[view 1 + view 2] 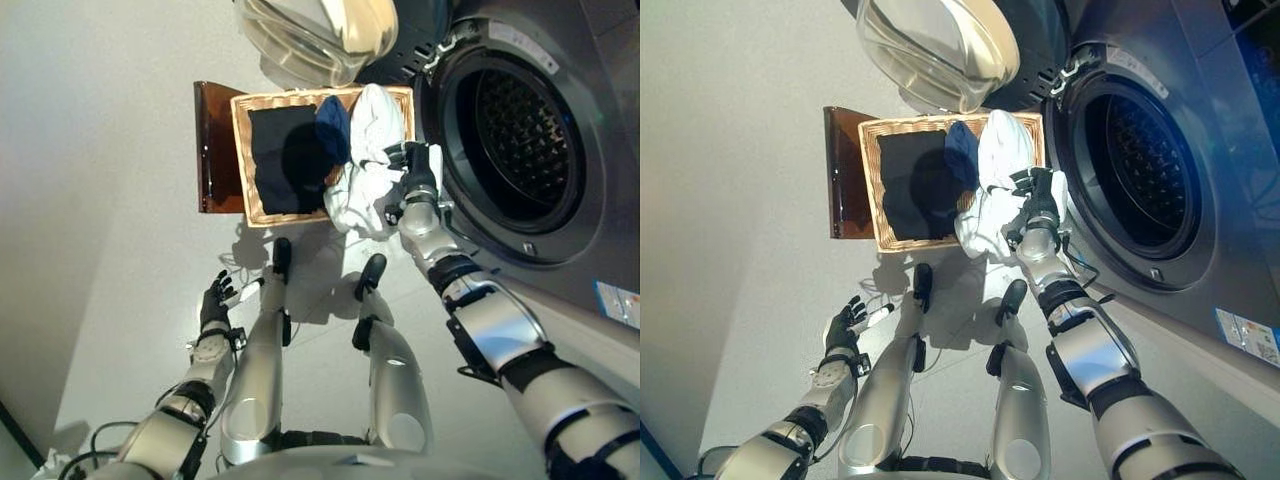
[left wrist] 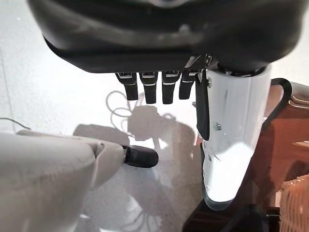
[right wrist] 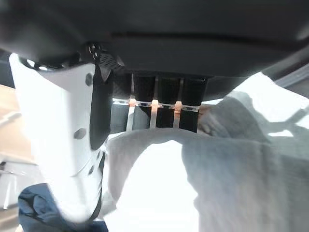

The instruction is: Pick up the clothes and place them into the washing machine

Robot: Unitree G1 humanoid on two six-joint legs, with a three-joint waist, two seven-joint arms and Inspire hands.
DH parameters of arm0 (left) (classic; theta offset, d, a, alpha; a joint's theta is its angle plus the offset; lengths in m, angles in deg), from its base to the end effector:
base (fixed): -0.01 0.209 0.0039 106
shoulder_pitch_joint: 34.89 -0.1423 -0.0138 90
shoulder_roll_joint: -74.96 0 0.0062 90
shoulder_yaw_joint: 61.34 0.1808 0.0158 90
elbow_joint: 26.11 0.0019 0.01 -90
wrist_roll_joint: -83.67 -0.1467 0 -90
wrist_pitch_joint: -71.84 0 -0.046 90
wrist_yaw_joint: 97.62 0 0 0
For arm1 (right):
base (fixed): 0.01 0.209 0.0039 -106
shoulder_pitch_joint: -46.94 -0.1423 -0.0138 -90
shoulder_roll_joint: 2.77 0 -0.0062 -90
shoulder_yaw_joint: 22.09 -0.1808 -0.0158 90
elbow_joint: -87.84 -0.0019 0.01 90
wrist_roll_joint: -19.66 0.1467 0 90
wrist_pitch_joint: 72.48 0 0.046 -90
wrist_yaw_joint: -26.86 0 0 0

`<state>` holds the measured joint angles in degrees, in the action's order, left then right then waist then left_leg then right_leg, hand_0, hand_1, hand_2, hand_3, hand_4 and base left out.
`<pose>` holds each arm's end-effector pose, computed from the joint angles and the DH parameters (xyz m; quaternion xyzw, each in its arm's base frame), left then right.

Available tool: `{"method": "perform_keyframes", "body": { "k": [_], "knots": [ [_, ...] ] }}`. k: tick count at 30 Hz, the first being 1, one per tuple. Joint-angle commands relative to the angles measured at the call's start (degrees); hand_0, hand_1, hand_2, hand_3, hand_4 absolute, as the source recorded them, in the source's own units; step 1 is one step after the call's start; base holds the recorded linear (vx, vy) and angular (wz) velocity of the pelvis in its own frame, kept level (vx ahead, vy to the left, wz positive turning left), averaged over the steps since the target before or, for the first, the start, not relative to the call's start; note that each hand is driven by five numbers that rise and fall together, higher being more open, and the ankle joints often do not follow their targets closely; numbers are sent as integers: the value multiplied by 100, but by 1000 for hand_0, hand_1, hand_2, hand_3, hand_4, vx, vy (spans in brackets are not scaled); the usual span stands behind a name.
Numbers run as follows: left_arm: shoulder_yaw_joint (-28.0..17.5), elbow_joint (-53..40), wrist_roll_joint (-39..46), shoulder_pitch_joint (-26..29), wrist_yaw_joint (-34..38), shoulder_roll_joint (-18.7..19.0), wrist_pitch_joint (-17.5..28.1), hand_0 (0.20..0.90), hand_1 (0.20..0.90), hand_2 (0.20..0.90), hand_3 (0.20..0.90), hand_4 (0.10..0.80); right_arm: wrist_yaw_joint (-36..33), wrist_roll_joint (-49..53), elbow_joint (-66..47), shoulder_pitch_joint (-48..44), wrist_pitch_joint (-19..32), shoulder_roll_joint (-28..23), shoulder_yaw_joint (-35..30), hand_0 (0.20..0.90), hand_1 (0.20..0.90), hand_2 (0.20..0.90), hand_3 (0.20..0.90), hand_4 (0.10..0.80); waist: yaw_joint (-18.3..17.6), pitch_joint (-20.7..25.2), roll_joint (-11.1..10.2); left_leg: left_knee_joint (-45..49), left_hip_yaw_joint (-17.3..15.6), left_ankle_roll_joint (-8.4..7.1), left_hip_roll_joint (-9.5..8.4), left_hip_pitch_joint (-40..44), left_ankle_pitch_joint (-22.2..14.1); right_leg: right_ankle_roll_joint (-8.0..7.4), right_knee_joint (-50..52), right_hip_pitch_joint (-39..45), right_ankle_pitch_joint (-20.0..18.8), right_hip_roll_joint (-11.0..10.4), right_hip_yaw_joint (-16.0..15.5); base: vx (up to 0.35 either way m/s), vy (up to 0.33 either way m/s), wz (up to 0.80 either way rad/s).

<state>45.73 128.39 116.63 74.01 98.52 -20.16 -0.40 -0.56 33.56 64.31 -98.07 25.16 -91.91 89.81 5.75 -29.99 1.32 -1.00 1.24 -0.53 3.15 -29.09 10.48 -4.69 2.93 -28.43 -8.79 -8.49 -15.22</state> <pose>0.2141 0.1792 -0.0640 -0.0280 0.2617 0.1739 0.9489 0.3568 -0.1486 0.1010 -0.1826 0.0108 -0.1516 0.9714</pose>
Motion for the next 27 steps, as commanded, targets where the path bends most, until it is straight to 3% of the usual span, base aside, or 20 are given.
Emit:
{"method": "perform_keyframes", "body": {
  "k": [1,15,27],
  "knots": [
    [70,251,-14,-90,108,-5,76,900,900,900,900,800,-82,-175,-123,-122,245,-79,44,900,900,900,900,800,-58,20,107,-400,216,-417,71,-131,335,-353,759,30,586,-301,362,0,0,0],
    [117,371,-208,38,90,93,6,900,900,900,900,800,27,-335,385,-111,-26,-75,222,900,900,900,900,800,-48,173,58,-400,339,-423,30,-1,333,-299,623,308,643,-220,398,15,-19,2],
    [307,-355,69,-69,47,247,33,900,900,900,900,800,21,-489,1356,-987,-352,-238,413,900,900,900,900,800,133,20,222,-400,421,-436,-44,-442,394,-297,703,-74,634,-217,389,-1,-12,7]
  ]
}}
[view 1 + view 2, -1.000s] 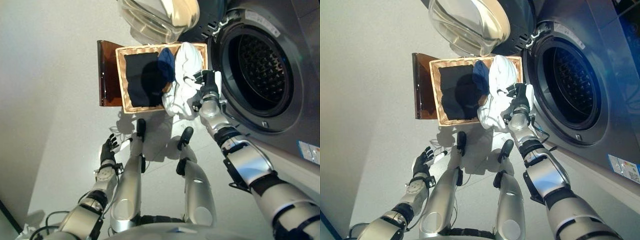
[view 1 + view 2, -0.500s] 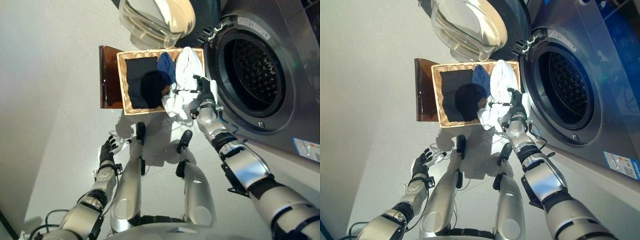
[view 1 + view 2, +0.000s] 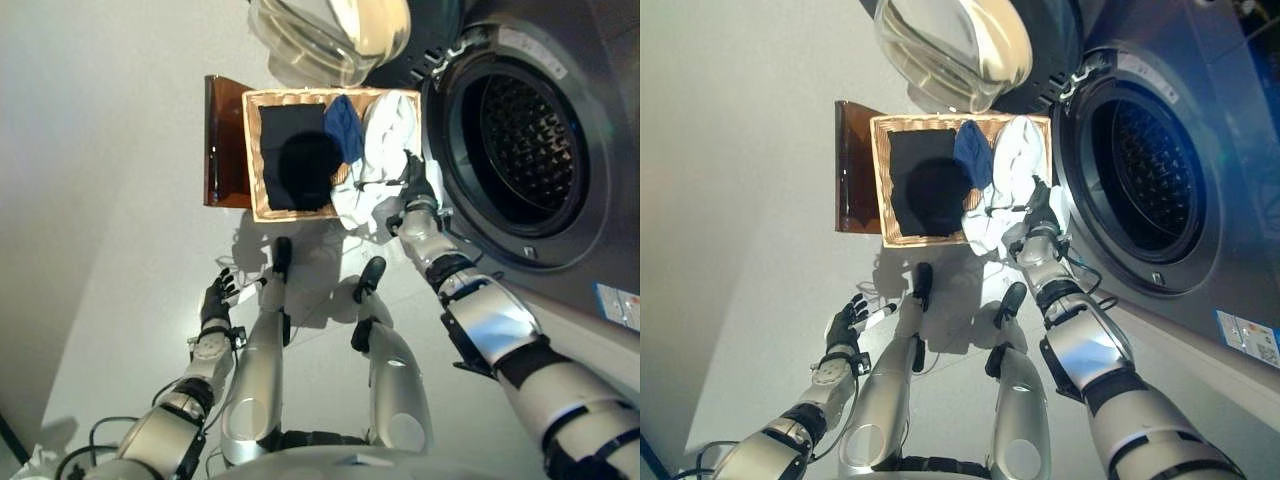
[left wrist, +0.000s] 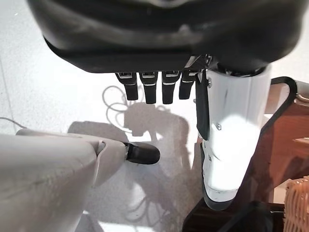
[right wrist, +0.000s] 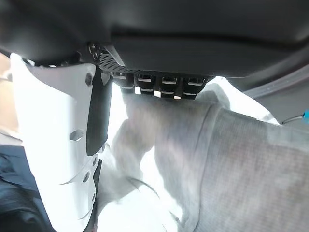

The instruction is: Pick up the clothes and place them into the washing machine

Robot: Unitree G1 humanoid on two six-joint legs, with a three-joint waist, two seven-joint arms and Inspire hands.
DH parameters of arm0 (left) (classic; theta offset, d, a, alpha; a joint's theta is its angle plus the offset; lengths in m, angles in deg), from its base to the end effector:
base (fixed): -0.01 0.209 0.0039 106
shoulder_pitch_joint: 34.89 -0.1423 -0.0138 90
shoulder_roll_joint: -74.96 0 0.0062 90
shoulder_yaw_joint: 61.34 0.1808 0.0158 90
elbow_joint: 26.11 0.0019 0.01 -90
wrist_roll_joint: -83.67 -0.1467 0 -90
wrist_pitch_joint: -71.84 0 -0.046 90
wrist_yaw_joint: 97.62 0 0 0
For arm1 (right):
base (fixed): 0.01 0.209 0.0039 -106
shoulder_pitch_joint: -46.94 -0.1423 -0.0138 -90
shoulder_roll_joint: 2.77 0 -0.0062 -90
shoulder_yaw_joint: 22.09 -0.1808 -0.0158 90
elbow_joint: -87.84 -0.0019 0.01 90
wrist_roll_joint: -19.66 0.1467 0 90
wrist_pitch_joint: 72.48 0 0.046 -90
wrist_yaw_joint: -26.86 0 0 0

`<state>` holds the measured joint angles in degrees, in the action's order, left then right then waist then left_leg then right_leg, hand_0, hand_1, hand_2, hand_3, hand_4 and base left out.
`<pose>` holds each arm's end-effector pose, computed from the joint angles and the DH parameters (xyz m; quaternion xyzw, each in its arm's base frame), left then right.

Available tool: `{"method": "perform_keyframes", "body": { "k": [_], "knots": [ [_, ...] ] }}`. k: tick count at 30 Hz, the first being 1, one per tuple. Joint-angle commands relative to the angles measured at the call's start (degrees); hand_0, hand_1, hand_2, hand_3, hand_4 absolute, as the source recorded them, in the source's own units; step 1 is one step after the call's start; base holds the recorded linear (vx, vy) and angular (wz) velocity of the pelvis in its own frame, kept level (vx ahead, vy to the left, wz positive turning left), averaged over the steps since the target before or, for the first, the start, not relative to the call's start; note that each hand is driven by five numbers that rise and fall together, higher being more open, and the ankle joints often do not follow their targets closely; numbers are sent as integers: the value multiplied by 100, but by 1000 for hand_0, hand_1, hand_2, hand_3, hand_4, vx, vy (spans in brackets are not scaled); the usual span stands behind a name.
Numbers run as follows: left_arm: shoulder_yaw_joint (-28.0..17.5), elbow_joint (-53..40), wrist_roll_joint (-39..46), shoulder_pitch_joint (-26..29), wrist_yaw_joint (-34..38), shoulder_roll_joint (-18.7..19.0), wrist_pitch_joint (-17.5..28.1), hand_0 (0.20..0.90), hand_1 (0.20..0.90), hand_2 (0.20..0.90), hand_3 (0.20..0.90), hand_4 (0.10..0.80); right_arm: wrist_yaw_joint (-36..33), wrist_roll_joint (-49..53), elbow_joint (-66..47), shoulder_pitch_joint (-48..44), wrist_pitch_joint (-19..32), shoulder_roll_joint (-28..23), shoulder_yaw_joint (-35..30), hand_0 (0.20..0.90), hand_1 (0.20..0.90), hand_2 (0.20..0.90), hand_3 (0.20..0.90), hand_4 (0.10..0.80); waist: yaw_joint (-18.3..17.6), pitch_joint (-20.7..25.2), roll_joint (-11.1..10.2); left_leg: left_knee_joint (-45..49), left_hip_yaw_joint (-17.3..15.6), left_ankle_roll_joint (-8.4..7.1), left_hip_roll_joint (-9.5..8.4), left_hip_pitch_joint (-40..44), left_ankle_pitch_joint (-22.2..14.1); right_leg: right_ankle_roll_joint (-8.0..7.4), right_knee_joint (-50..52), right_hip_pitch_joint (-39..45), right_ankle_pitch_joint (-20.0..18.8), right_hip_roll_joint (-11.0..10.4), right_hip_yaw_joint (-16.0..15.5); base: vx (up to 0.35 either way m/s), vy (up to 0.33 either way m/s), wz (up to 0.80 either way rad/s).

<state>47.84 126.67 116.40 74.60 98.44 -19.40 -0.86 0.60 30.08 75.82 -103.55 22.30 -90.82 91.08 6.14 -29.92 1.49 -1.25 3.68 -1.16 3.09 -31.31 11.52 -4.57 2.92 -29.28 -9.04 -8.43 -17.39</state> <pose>0.2201 0.1771 -0.0589 -0.0162 0.2495 0.1536 0.9560 0.3608 -0.1549 0.0992 -0.2481 0.0668 -0.1599 0.9531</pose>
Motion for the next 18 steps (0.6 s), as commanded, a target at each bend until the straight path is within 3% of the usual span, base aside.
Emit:
{"method": "perform_keyframes", "body": {
  "k": [1,14,15,16,18],
  "knots": [
    [102,-221,111,-123,59,184,93,900,900,900,900,800,-86,-164,266,-515,-92,-363,311,900,900,900,900,800,106,13,228,-375,180,-372,-53,-295,301,-310,735,-82,660,-225,610,0,0,0],
    [272,-980,289,-235,66,186,195,900,900,900,900,800,27,-154,589,-1281,-197,-808,409,900,900,900,900,800,251,13,535,-375,233,-326,-263,-1022,344,-377,1070,-935,707,-413,692,-3,35,1],
    [269,-964,281,-232,69,180,183,900,900,900,900,800,30,-127,569,-1296,-178,-848,394,332,332,332,332,394,266,13,554,-375,233,-324,-272,-1053,348,-379,1093,-988,715,-421,706,-5,47,5],
    [260,-923,282,-235,83,175,181,900,900,900,900,800,36,-92,543,-1319,-159,-878,374,200,200,200,200,300,267,13,558,-375,230,-320,-282,-1064,349,-382,1105,-1012,717,-423,721,-2,32,5],
    [240,-877,300,-222,80,148,189,900,900,900,900,800,12,-56,445,-1311,-100,-903,365,200,200,200,200,300,262,13,553,-375,222,-315,-282,-1086,356,-379,1125,-1065,722,-424,743,0,0,0]
  ]
}}
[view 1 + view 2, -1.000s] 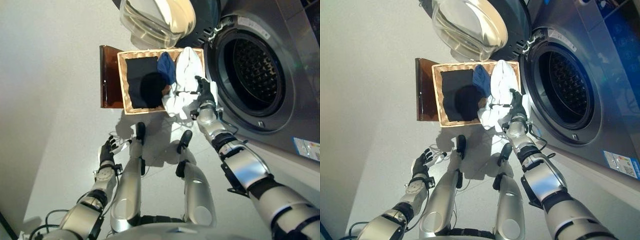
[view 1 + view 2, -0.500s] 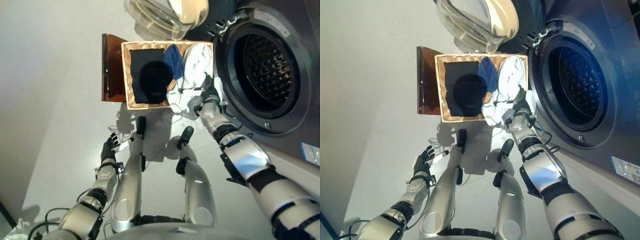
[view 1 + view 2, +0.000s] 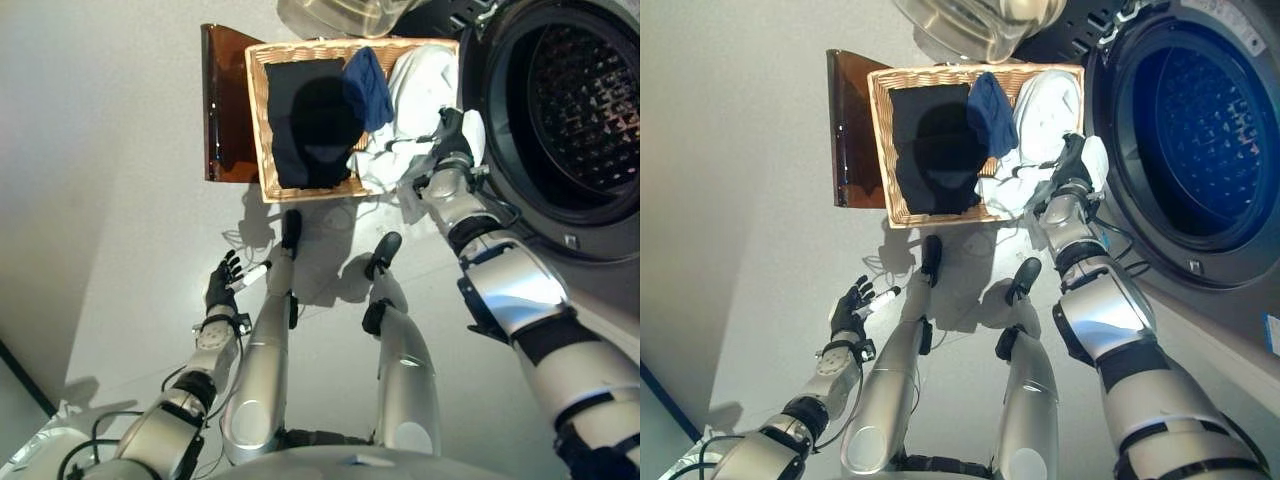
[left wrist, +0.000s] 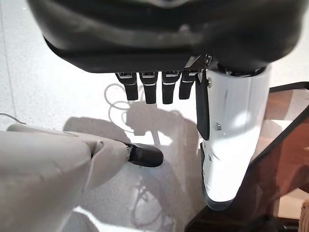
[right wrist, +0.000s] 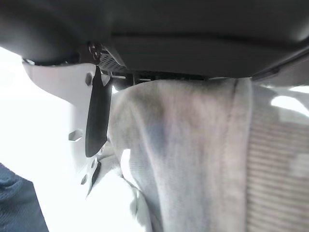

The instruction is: Pick up the clothes and place them into the washing machine

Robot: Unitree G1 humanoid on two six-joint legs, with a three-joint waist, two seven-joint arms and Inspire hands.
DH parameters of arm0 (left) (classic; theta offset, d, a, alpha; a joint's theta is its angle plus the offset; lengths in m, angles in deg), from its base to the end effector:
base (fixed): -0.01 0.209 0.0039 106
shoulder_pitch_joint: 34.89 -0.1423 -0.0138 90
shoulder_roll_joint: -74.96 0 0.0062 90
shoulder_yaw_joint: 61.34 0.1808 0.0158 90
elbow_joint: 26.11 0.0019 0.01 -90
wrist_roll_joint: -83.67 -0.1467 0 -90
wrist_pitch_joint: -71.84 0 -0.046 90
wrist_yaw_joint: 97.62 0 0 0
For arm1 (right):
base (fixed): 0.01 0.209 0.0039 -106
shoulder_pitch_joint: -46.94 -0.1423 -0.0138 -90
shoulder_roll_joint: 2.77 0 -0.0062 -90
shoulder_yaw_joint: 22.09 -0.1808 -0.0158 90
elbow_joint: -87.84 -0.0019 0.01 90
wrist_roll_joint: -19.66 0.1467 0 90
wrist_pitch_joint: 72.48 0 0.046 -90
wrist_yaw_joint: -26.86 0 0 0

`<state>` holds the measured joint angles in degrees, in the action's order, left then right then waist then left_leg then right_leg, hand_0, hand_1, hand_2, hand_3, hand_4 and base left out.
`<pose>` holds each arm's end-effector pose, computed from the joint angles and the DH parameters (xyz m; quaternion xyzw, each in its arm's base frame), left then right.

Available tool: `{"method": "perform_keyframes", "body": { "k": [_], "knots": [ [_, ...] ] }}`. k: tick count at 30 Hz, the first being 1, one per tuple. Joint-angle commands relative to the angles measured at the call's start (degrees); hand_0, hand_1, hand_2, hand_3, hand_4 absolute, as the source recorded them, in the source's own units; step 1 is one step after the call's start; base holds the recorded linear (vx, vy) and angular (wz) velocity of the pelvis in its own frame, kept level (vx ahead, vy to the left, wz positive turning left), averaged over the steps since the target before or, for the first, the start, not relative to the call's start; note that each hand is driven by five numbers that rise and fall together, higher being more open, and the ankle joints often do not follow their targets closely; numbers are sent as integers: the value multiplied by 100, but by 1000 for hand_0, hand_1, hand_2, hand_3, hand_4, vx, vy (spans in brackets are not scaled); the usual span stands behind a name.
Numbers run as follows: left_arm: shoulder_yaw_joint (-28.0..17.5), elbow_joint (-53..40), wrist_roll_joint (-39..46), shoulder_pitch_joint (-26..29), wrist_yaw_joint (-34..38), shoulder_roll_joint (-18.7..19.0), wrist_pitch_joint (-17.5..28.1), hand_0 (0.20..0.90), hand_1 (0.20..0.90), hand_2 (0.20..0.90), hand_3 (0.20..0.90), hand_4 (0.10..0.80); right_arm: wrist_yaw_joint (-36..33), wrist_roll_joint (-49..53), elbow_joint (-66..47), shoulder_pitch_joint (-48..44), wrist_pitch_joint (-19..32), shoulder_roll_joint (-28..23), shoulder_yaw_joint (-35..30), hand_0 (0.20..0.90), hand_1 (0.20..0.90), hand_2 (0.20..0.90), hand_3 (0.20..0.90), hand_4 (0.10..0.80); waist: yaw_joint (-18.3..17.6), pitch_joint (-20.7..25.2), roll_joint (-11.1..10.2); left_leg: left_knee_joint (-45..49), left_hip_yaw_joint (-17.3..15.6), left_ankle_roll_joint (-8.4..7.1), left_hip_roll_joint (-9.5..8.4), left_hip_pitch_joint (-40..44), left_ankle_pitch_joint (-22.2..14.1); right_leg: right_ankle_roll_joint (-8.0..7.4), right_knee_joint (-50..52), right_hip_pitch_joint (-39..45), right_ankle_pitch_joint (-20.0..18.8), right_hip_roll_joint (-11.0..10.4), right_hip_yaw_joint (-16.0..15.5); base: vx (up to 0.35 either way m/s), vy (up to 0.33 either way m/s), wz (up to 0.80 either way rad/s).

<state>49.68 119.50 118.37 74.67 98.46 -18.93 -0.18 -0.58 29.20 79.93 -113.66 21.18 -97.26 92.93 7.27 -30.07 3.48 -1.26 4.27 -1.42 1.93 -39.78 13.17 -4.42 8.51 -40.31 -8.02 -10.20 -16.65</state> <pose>0.2336 0.1661 -0.0428 -0.0438 0.1974 0.1267 0.9711 0.3787 -0.1852 0.1612 -0.2840 0.0088 -0.2284 0.9312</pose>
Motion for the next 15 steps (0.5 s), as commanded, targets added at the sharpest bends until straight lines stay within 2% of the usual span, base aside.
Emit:
{"method": "perform_keyframes", "body": {
  "k": [1,15],
  "knots": [
    [49,-122,114,-222,84,88,128,900,900,900,900,800,112,56,-22,-300,42,-256,173,200,200,200,200,300,135,28,350,-374,150,-289,-165,-244,192,-393,573,26,622,-246,681,-1,28,-4],
    [-144,76,165,-304,202,62,185,900,900,900,900,800,-353,98,-1070,106,322,-222,-75,200,200,200,200,300,-24,28,338,-374,76,-281,-155,-1,149,-385,539,202,583,-235,787,0,3,0]
  ]
}}
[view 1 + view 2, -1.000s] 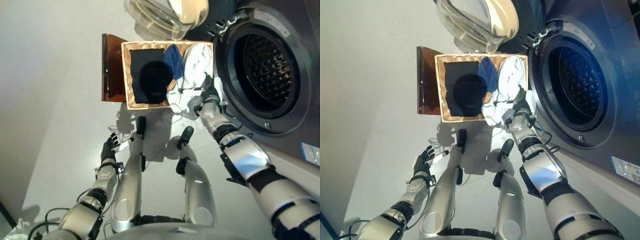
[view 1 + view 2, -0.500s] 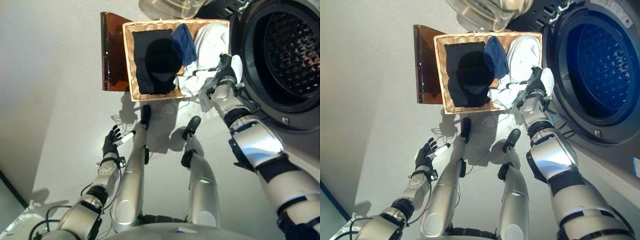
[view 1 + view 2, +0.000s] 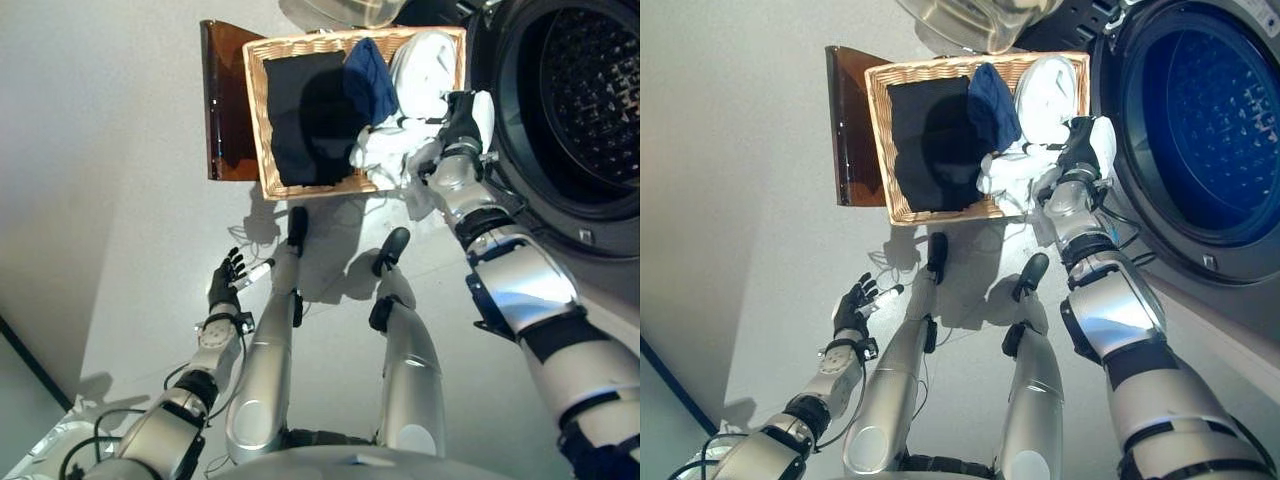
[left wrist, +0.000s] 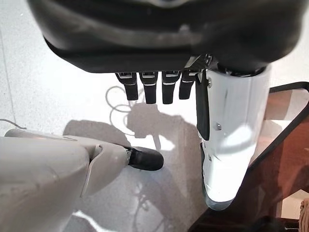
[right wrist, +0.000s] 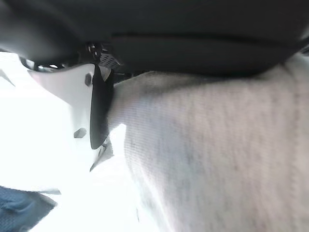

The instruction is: Pick up the clothes and place them into the washing machine

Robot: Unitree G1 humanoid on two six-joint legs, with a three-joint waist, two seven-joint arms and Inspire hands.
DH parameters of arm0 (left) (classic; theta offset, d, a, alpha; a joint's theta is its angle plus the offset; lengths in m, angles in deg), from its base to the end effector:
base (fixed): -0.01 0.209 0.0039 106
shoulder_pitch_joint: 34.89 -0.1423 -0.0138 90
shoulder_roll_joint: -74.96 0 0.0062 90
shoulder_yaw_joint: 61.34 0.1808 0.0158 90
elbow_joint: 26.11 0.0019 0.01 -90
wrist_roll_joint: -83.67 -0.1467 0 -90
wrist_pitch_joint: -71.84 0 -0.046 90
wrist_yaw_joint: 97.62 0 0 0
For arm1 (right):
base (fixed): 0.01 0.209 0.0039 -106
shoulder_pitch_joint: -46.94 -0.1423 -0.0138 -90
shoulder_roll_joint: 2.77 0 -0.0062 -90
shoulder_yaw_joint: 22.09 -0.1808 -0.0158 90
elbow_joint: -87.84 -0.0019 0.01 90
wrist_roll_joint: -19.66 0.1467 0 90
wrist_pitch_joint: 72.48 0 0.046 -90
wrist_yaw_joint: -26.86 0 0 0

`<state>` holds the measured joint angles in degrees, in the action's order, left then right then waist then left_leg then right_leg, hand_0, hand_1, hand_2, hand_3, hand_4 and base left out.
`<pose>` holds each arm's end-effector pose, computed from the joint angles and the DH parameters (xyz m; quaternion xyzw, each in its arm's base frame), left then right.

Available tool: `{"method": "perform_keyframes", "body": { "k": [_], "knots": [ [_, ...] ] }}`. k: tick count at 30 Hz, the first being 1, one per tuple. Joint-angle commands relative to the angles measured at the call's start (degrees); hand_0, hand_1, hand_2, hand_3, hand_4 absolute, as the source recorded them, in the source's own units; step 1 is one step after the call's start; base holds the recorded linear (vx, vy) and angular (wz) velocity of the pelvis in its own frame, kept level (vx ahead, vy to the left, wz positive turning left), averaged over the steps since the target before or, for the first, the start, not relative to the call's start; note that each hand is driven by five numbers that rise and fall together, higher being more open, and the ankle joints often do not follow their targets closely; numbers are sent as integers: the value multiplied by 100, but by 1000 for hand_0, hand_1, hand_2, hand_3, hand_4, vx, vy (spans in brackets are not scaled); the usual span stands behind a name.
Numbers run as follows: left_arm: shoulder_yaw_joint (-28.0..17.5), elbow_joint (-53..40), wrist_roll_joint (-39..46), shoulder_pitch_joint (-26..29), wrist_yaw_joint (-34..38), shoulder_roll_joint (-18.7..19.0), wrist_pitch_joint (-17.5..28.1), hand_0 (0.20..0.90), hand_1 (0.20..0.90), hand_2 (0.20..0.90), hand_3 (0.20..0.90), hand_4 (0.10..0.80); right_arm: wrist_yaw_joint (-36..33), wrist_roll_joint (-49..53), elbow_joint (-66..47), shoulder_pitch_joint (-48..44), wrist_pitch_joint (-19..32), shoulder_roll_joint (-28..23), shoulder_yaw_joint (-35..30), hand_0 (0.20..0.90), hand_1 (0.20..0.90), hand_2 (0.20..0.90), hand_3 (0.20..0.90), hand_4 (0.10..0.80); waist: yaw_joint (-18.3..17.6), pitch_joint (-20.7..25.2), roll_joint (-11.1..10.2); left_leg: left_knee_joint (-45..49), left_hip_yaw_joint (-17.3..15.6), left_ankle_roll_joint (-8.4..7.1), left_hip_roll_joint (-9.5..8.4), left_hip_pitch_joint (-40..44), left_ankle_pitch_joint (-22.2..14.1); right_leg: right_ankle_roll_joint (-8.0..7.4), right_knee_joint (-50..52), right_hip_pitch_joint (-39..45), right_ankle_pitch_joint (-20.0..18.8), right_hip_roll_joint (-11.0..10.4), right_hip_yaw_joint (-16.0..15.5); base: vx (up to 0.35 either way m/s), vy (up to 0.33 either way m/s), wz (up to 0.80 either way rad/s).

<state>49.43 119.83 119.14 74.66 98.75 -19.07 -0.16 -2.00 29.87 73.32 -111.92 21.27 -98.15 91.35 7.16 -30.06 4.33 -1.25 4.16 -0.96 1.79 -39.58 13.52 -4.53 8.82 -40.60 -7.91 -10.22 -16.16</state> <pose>0.2331 0.1665 -0.0435 -0.0501 0.2006 0.1347 0.9691 0.3800 -0.1805 0.1692 -0.2571 -0.0281 -0.2297 0.9383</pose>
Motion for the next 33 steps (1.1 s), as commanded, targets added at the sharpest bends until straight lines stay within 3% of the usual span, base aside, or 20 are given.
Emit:
{"method": "perform_keyframes", "body": {
  "k": [1,10,24,33],
  "knots": [
    [-117,21,88,-326,166,70,191,900,900,900,900,800,-227,36,-438,-30,317,-140,61,200,200,200,200,300,-15,27,268,-375,80,-324,-146,11,108,-375,495,266,566,-238,743,0,0,0],
    [-266,308,44,-361,185,-8,202,900,900,900,900,800,-499,247,-1489,461,590,-110,-354,200,200,200,200,300,-171,27,209,-375,-63,-315,-90,488,22,-398,254,737,473,-208,874,-1,18,-8],
    [-372,359,-1,-540,256,-294,261,900,900,900,900,800,-594,1055,-3410,2286,1392,395,-1216,200,200,200,200,300,-492,201,212,-375,-270,-348,-33,1002,-132,-439,3,1323,468,-258,887,39,-4,-6],
    [-300,379,263,-636,129,-384,260,900,900,900,900,800,422,3929,-3530,2751,2348,1072,-1749,200,200,200,200,300,-574,255,352,-375,-383,-361,-31,1103,-222,-424,4,1344,543,-272,981,28,-10,-3]
  ]
}}
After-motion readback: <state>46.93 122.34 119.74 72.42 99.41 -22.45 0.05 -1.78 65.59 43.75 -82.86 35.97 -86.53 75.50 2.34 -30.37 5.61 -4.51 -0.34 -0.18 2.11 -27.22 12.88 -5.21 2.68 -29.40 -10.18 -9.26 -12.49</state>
